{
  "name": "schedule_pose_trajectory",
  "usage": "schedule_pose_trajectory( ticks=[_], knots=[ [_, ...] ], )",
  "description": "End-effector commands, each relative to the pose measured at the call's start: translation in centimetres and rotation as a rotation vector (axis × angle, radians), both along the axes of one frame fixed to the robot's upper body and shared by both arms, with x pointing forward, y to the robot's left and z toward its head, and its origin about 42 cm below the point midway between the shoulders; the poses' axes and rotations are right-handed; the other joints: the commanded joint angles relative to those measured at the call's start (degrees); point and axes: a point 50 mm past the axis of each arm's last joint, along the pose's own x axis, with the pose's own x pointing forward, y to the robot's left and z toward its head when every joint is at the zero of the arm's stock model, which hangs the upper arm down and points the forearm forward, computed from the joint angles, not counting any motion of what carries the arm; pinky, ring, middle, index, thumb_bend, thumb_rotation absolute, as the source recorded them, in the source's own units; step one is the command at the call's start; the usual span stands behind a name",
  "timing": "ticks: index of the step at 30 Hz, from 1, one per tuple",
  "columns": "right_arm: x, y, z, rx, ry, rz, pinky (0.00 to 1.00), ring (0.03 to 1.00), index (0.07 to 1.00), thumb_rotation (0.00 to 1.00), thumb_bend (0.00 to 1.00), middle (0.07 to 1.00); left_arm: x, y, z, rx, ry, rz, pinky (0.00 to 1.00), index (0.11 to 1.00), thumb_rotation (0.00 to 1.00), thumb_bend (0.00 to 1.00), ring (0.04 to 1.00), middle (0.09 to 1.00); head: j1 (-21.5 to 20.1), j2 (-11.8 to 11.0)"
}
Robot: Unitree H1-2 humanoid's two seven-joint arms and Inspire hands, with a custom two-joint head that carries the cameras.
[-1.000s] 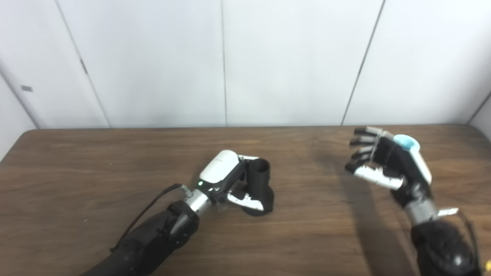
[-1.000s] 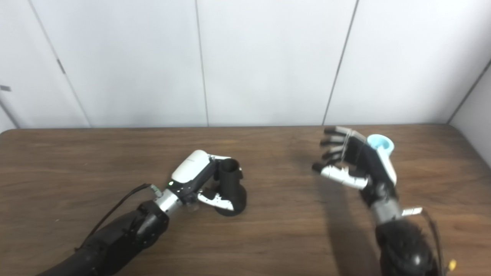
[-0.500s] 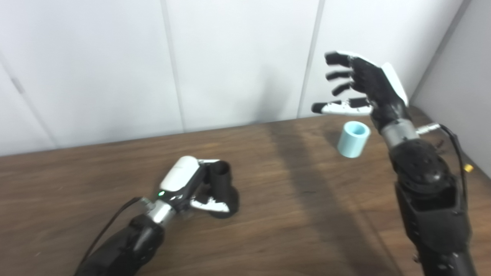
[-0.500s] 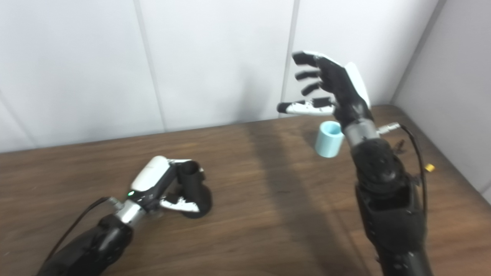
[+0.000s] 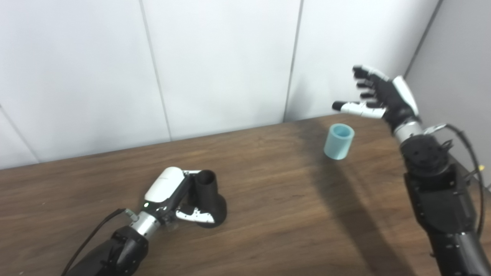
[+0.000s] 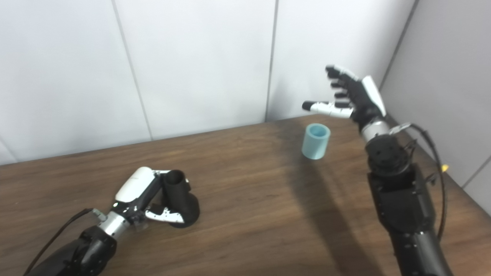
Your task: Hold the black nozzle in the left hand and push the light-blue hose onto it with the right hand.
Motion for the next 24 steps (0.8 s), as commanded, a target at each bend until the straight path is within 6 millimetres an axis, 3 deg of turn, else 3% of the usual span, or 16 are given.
schedule_pose_trajectory(
  ticks=[1,5,11,16,24],
  knots=[
    [0.4,0.1,2.4,-0.025,-0.137,0.017,0.80,0.861,0.884,0.41,0.85,0.867,-5.9,6.1,-8.8,0.258,0.233,0.025,0.30,0.523,0.00,0.50,0.371,0.431,-0.1,0.0],
    [0.9,-0.6,0.9,-0.001,-0.070,0.019,0.81,0.889,0.913,0.35,0.78,0.900,-5.9,6.7,-8.7,0.258,0.231,0.032,0.30,0.524,0.00,0.50,0.371,0.433,-0.3,0.0],
    [1.8,-1.3,-0.8,0.007,0.023,0.036,0.87,0.945,0.959,0.34,0.83,0.965,-6.0,7.1,-8.8,0.260,0.229,0.039,0.31,0.521,0.00,0.50,0.376,0.439,-0.5,0.1],
    [2.1,-1.7,-2.3,-0.001,0.086,0.006,0.90,0.948,0.967,0.34,0.86,0.959,-6.2,7.0,-8.7,0.255,0.233,0.034,0.31,0.521,0.00,0.50,0.376,0.439,-0.6,0.3],
    [2.0,-2.8,-4.4,0.030,0.113,0.002,0.89,0.961,0.986,0.27,0.83,0.976,-6.3,6.9,-8.6,0.251,0.244,0.024,0.34,0.510,0.00,0.50,0.378,0.437,-0.5,0.6]
  ],
)
